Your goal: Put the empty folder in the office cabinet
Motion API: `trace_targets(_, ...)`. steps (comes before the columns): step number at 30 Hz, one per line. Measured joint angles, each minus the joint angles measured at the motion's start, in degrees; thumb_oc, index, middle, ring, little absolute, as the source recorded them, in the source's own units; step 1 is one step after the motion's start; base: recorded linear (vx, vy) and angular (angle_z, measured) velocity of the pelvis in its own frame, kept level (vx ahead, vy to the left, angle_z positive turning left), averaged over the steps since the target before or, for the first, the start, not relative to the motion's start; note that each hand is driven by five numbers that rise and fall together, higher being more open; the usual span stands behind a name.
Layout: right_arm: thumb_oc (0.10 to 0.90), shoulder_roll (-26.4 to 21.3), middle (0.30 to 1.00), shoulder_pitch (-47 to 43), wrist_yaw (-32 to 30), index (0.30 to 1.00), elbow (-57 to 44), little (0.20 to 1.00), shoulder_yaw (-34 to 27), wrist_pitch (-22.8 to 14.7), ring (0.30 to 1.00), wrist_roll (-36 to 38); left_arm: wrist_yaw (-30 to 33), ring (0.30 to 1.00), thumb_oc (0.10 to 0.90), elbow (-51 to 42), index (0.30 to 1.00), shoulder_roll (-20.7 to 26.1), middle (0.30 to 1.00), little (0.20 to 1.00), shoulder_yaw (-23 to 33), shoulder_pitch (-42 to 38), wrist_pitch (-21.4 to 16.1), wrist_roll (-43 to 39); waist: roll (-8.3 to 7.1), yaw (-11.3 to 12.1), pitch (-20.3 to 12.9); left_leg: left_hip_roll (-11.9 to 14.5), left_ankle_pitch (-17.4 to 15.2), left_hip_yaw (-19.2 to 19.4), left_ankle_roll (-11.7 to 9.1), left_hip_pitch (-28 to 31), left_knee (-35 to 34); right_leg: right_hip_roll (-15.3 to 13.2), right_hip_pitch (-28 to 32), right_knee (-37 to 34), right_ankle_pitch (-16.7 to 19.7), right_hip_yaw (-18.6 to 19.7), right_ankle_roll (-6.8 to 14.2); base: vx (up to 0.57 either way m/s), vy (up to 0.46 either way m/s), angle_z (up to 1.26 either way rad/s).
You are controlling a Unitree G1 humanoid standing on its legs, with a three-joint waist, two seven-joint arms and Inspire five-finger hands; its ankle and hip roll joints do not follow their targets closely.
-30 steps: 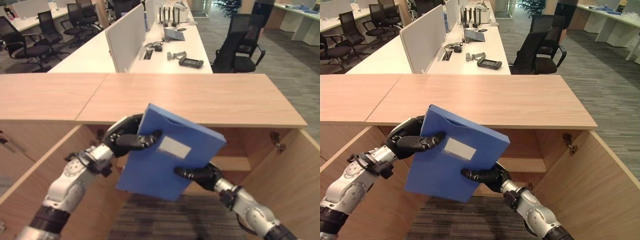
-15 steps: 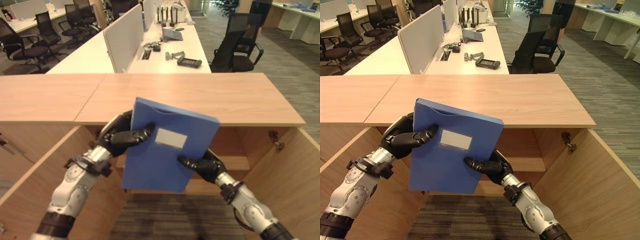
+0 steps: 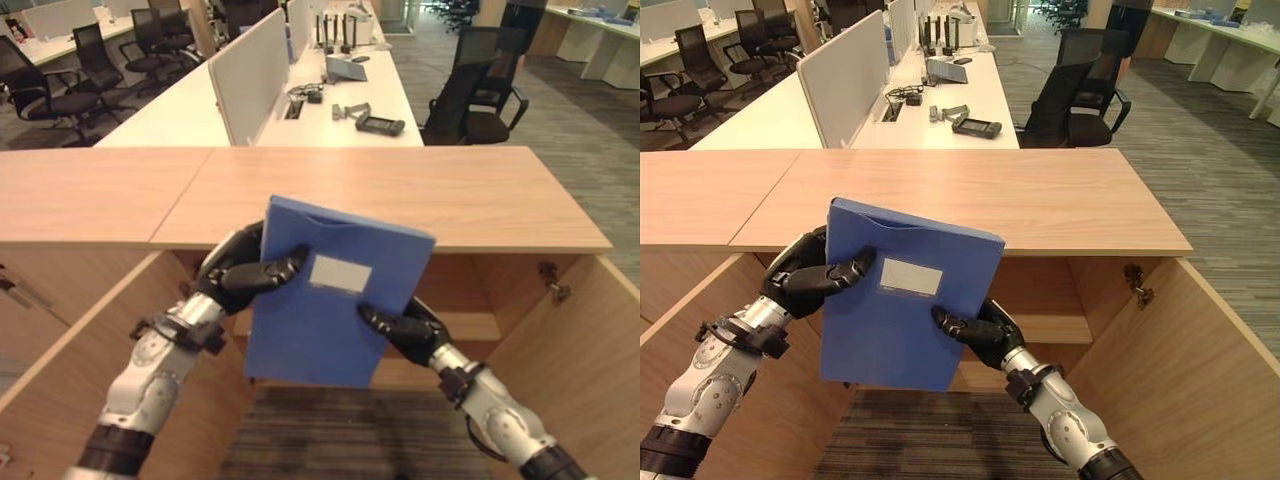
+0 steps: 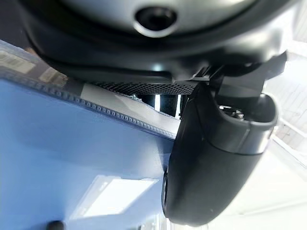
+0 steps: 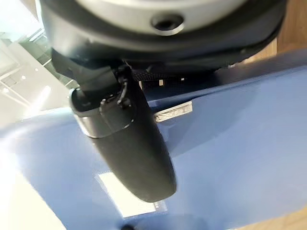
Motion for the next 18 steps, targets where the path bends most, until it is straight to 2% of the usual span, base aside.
trace_targets(3,0.400,0.0,0.300,0.0,0.4,0.300,0.0,0.300,0.0,0.0,0.300,0.3,0.0,0.300,0.400,0.0,0.300,0.0,0.300,0.300,0.1,0.0,0.0,-0.1,0.00,0.3,0.0,0.0,0.0,0.1,0.0,0.0,0.0,0.0,0.0,0.0,0.0,0.0,0.0,0.00,0.000,0.00)
trace_targets(4,0.400,0.0,0.300,0.0,0.4,0.300,0.0,0.300,0.1,0.0,0.300,0.3,0.0,0.340,0.427,0.0,0.340,0.0,0.340,0.340,0.1,0.0,0.0,-0.1,0.00,0.5,0.0,0.0,0.0,0.0,0.0,0.0,-0.2,0.0,0.0,0.0,0.0,0.0,0.0,0.00,0.000,0.00)
trace_targets(5,0.400,0.0,0.300,0.0,0.4,0.300,0.0,0.300,0.1,0.0,0.300,0.3,0.0,0.476,0.518,0.0,0.476,0.0,0.476,0.476,0.1,0.0,0.0,-0.1,0.00,0.6,0.0,0.0,0.0,0.0,0.0,0.0,-0.2,0.0,0.0,0.0,0.0,0.0,0.0,0.00,0.000,0.00)
trace_targets(6,0.400,0.0,0.300,0.0,0.7,0.300,0.0,0.300,0.1,0.0,0.300,0.3,0.0,0.900,0.800,0.0,0.900,0.0,0.900,0.900,0.2,0.1,0.0,-0.1,0.00,0.6,0.0,0.0,0.0,0.0,0.0,0.0,-0.2,0.0,0.0,0.0,0.0,0.0,0.0,0.00,0.000,0.00)
trace_targets(13,0.400,-2.1,0.300,-0.4,2.8,0.300,-0.2,0.300,-0.1,1.8,0.300,-1.3,0.1,0.900,0.800,-0.1,0.900,-0.5,0.900,0.900,0.8,1.0,-1.7,0.1,-0.04,0.7,0.0,0.0,0.0,-0.3,0.0,-0.2,-0.2,0.0,0.0,0.1,0.0,-0.1,0.0,0.01,-0.001,0.01)
trace_targets(18,0.400,-2.7,0.300,0.8,5.6,0.300,-1.5,0.300,-2.0,3.9,0.300,-8.6,0.1,0.900,0.800,-2.6,0.900,-2.3,0.900,0.900,2.8,4.7,-3.1,5.7,-0.14,0.7,0.0,0.0,0.0,-0.8,0.0,-0.4,-0.2,-0.1,0.1,0.0,-0.2,-0.3,0.2,0.02,0.001,0.05)
